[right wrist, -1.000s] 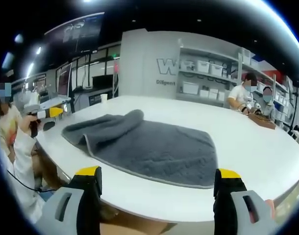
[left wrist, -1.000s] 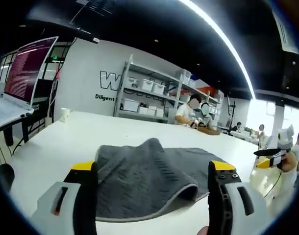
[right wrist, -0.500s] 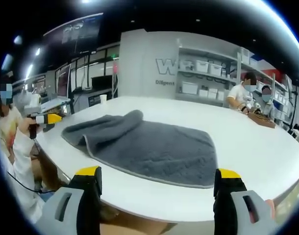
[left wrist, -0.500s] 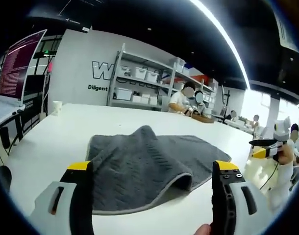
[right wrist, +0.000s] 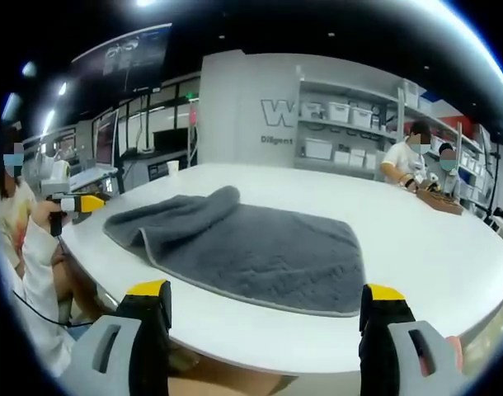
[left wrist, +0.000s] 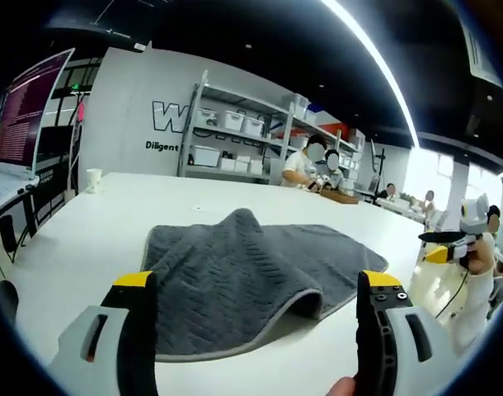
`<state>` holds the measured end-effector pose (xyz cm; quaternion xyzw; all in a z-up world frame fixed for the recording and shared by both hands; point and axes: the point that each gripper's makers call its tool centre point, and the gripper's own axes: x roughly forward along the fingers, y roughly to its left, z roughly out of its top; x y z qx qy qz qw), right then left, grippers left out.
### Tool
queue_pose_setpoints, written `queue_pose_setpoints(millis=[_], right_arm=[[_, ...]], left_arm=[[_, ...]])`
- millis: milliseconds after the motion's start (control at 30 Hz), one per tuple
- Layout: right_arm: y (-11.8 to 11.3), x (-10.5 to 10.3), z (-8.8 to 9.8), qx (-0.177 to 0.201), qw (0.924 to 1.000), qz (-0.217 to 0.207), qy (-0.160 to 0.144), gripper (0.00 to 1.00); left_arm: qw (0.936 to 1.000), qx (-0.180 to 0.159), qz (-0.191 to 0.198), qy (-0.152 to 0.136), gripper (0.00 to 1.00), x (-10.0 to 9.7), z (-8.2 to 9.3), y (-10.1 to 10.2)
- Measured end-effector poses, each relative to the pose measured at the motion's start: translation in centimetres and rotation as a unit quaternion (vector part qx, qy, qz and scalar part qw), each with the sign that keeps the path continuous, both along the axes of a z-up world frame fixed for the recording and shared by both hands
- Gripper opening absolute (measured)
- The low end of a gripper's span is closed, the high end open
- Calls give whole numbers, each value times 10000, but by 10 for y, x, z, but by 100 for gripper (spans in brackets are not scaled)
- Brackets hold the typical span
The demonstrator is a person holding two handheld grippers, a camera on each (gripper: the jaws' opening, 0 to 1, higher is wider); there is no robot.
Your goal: Open the folded towel by lifting each exposed corner and separating the folded layers until the towel lies flat within the target outline without major curled edges
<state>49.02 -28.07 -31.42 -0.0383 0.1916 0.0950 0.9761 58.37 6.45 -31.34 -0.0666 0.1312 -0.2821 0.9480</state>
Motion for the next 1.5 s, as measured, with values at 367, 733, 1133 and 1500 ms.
queue_pose_setpoints(millis=[367,733,1133,1500], right_arm=[[0,1,0,-15,10000,-6,9,95],[0,1,0,-36,10000,8,28,94],[-4,-2,3,20,10000,35,-5,94],[-5,-3,3,28,10000,18,-17,94]], left_arm=[[9997,82,-229,34,100,6,-5,1],[9972,719,-188,123,100,57,-8,46],[9845,1468,-938,212,100,123,-30,55],[9742,1983,-1024,335,100,179,-54,74]])
